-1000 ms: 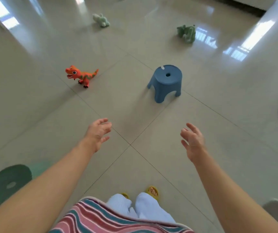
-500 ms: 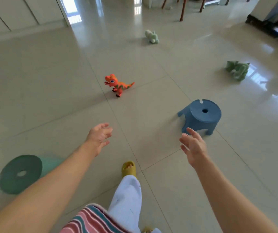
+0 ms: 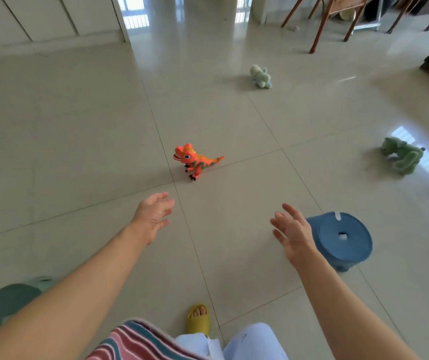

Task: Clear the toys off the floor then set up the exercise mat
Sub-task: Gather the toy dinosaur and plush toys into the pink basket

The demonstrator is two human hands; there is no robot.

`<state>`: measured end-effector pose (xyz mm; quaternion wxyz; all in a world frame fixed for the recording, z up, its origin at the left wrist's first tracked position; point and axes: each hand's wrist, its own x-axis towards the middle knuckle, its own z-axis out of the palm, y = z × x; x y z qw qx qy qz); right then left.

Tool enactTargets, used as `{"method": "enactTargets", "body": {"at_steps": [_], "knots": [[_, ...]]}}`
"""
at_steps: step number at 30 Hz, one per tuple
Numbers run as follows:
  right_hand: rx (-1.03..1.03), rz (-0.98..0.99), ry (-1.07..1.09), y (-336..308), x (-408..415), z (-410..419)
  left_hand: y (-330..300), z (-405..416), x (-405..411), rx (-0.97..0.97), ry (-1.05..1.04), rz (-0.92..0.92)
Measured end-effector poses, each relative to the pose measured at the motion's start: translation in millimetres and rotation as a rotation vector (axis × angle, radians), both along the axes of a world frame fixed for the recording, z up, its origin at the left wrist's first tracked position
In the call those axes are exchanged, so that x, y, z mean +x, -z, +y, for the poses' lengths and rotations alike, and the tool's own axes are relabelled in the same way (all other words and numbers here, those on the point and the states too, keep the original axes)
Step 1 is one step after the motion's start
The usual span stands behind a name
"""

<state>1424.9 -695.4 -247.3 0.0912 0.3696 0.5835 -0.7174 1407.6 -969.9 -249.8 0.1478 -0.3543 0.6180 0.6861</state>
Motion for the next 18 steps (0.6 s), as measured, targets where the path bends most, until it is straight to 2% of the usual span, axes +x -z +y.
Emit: {"method": "enactTargets", "body": {"at_steps": [18], "knots": [[-0.006,-0.052,-0.310,22.7,-320.8,0.7,23.3,23.3,-242.0,0.006,-0.276,-0.029]]}}
